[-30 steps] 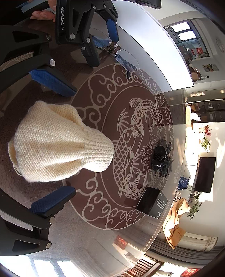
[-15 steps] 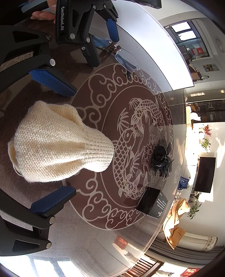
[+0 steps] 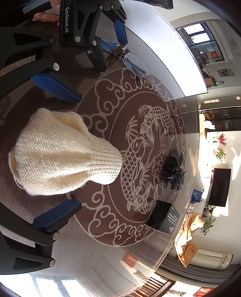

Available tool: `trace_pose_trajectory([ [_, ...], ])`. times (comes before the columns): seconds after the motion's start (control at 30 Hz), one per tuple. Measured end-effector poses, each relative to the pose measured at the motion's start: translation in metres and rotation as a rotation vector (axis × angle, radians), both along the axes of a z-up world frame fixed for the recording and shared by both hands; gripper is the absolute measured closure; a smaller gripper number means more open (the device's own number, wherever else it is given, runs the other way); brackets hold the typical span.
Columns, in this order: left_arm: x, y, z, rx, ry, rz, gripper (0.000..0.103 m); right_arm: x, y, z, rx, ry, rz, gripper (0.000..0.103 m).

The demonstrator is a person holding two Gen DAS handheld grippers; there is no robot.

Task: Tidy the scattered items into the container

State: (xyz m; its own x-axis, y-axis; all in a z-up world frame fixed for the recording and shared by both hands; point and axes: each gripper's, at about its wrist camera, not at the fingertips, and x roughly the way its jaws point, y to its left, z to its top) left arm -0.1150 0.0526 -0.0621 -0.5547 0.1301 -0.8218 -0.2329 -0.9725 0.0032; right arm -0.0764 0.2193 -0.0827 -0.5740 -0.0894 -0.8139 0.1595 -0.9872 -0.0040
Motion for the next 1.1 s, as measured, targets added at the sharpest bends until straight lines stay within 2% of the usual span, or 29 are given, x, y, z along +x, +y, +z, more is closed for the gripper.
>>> trace_pose_trajectory([
  [1.1,0.0037,0.0001,0.0006,0.002,0.008,0.001,0.000,-0.0001,0.0000,0.0000,0.000,0.000,0.000,0.000],
])
